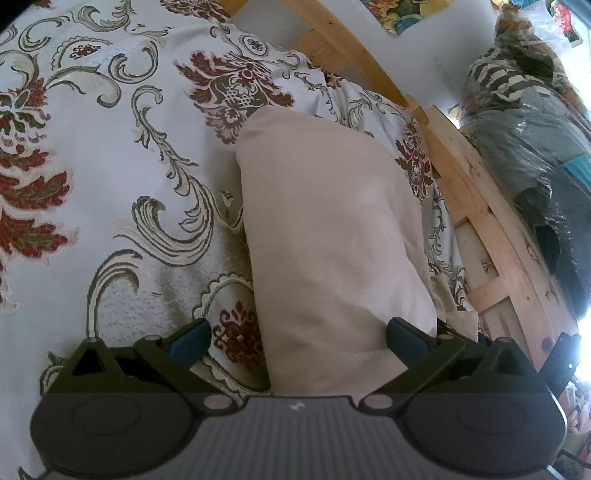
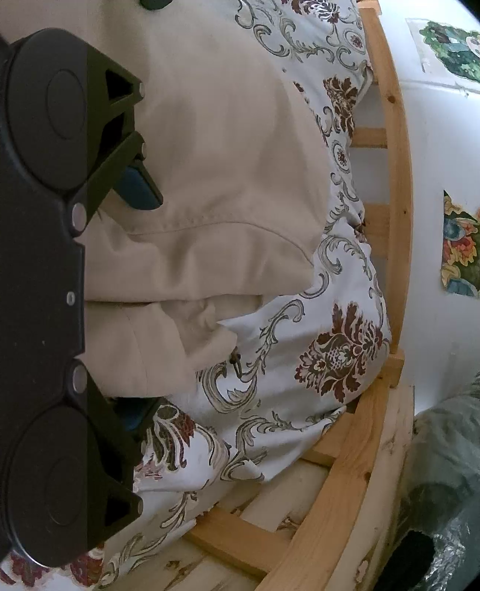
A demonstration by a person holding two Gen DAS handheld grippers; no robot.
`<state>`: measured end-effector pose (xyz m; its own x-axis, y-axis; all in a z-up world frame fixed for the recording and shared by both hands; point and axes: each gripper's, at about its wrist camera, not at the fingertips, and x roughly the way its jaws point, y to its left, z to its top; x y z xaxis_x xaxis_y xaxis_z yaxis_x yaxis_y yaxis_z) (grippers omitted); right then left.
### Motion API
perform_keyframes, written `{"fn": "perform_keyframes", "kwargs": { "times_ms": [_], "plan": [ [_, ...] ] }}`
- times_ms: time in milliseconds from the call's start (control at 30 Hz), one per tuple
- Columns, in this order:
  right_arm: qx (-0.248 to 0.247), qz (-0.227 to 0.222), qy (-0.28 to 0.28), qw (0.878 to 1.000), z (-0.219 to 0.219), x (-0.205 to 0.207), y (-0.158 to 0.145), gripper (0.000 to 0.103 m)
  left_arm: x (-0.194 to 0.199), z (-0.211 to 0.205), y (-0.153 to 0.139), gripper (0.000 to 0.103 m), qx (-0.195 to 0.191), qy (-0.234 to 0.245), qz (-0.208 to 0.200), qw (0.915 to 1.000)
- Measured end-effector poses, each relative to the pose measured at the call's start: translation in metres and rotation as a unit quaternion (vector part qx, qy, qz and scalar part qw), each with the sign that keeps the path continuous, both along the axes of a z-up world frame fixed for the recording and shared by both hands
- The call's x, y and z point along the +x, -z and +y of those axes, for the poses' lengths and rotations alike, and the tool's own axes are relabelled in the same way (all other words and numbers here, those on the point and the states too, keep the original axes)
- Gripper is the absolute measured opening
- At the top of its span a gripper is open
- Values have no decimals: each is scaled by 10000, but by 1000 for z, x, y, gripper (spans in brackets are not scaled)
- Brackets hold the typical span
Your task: Fold large clothes
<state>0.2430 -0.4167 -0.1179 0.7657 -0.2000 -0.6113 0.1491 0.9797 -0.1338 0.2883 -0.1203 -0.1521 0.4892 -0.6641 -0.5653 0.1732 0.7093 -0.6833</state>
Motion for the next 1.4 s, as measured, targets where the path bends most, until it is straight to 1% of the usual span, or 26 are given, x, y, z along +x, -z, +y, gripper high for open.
{"fn": "perform_keyframes", "kwargs": {
  "times_ms": [233, 300, 367, 400, 433, 500, 533, 567, 600, 633, 667, 700, 733, 767, 800, 833, 933, 1000, 1067, 1167, 1267, 1367, 1400],
  "plan": [
    [-40, -60, -79, 9999, 3, -2, 0, 102, 4, -1, -1, 103, 2, 104, 6, 9999],
    [-34, -67, -98, 9999, 4, -2, 0, 99, 9, -2, -1, 103, -28, 212, 37, 9998],
    [-55, -53, -96, 9999, 4, -1, -1, 89, 14, -4, -2, 103, -18, 303, 110, 9995],
    [-51, -23, -89, 9999, 4, -1, -1, 80, 17, -5, -3, 103, -7, 312, 149, 9994],
    [-27, 12, -70, 10000, 4, -1, 0, 77, 18, -6, -4, 102, -4, 335, 165, 9993],
    [50, 41, -70, 10000, 4, -1, 0, 74, 19, -7, -7, 97, 1, 403, 161, 9991],
    [91, 48, -71, 9999, 3, 0, 1, 73, 20, -8, -8, 92, -45, 438, 155, 9989],
    [158, 68, -66, 9998, 3, 0, 3, 72, 22, -8, -8, 84, -113, 485, 177, 9986],
    [205, 87, -66, 9997, 2, 0, 4, 69, 23, -8, -9, 81, -182, 521, 214, 9982],
    [248, 104, -61, 9996, 2, 1, 4, 64, 23, -9, -11, 76, -163, 523, 223, 9982],
    [272, 120, -48, 9995, 2, 1, 4, 60, 23, -10, -13, 68, -89, 532, 189, 9984],
    [313, 155, -16, 9994, 3, 2, 2, 49, 22, -10, -15, 65, -6, 534, 154, 9985],
    [338, 169, 69, 9993, 4, 3, 0, 34, 21, -12, -18, 59, 68, 523, 129, 9985],
    [318, 207, 212, 9991, 5, 5, -4, 31, 20, -13, -21, 54, 121, 505, 97, 9986],
    [314, 218, 287, 9989, 9, 5, -8, 25, 18, -14, -25, 52, 184, 490, 52, 9986],
    [274, 209, 317, 9989, 12, 5, -12, 22, 17, -16, -29, 47, 271, 466, 10, 9985],
    [130, 191, 264, 9994, 23, 3, -16, 18, 10, -18, -48, 38, 675, 406, -164, 9968],
    [222, 23, 194, 9996, 29, -2, -22, 15, 6, -16, -64, 35, 944, 367, -310, 9944],
    [287, -261, 70, 9992, 39, -7, -32, 13, 4, -12, -82, 32, 1250, 348, -477, 9904],
    [355, -587, -217, 9974, 64, -10, -44, 12, 6, 4, -111, 31, 1761, 371, -812, 9803],
    [189, -873, -631, 9940, 95, -7, -52, 11, 16, 33, -140, 31, 2157, 487, -967, 9704],
    [529, -1078, -913, 9886, 119, 1, -63, 11, 29, 63, -157, 31, 2362, 467, -918, 9662],
    [612, -1094, -1011, 9869, 128, 4, -66, 11, 32, 72, -159, 31, 2488, 488, -952, 9626]
  ]
}}
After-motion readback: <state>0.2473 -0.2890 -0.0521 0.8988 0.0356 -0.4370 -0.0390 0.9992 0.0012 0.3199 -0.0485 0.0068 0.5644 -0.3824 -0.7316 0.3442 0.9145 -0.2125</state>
